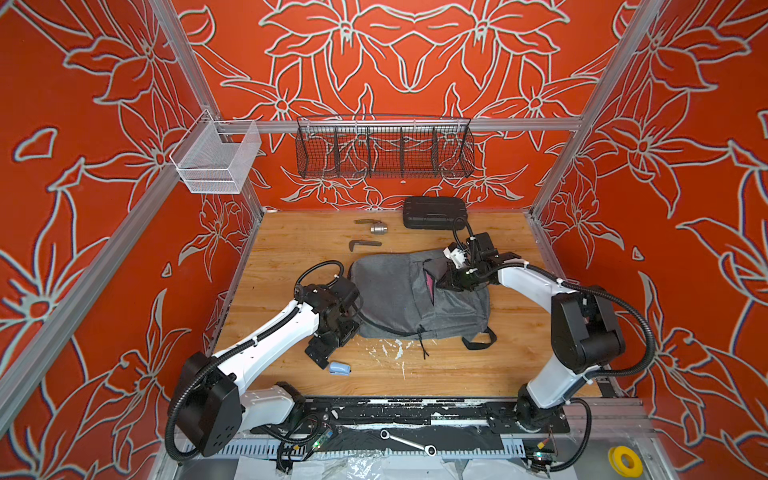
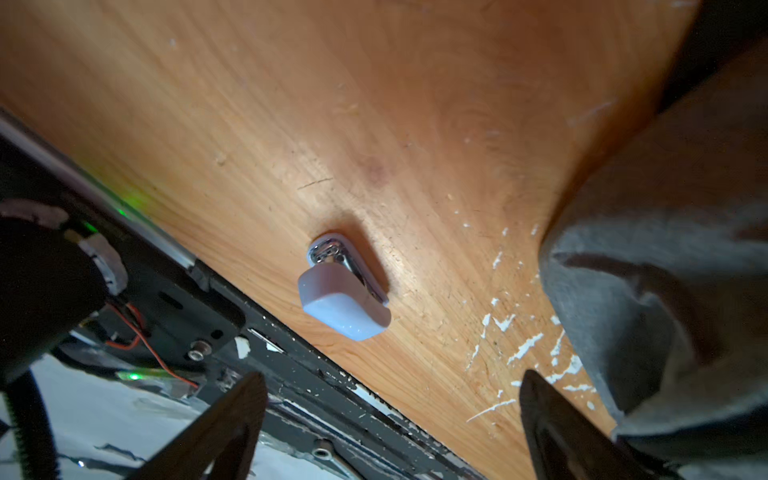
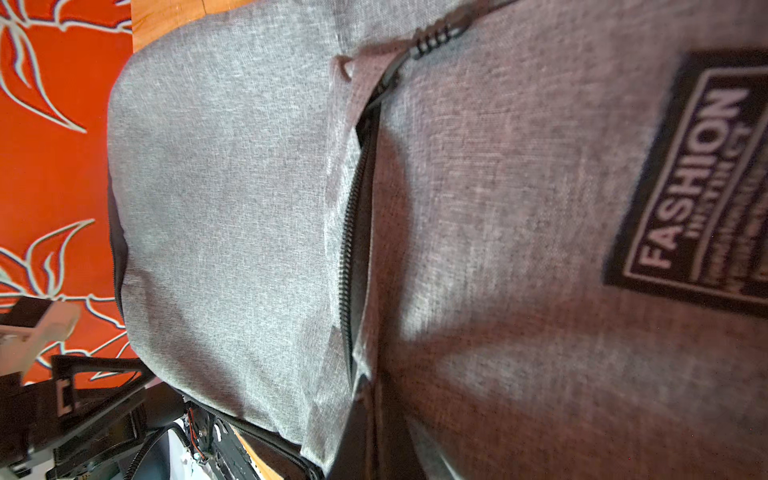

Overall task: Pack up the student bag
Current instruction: 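Release the pencil case and move the left gripper to the light-blue item, then grasp the light-blue item with the left gripper and lift it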

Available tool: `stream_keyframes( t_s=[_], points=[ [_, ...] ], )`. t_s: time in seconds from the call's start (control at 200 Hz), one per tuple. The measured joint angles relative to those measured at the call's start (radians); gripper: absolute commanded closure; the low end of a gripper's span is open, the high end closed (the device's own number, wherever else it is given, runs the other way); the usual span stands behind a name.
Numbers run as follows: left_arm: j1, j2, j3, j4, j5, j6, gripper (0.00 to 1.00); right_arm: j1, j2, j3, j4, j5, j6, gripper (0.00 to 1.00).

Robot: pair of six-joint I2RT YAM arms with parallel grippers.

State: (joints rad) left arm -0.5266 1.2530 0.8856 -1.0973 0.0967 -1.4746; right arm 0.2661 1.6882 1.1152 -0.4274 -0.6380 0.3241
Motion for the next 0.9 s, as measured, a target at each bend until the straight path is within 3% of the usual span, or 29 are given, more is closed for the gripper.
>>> stream_keyframes(
  t_s=[0.29,0.45,0.901],
  points=[
    [-0.050,-0.008,-0.109,0.084,0.054,-0.186,0.12,0.003,0.005,0.004,-0.002,-0.002,-0.010,1.00],
    [-0.051,0.018,-0.172,0.149,0.061,-0.239,0.21,0.003,0.020,0.022,-0.014,-0.006,-0.021,1.00],
    [-0.045,0.121,-0.194,0.299,0.028,-0.232,0.79,0.003,0.021,0.053,-0.072,0.003,-0.064,1.00]
  ],
)
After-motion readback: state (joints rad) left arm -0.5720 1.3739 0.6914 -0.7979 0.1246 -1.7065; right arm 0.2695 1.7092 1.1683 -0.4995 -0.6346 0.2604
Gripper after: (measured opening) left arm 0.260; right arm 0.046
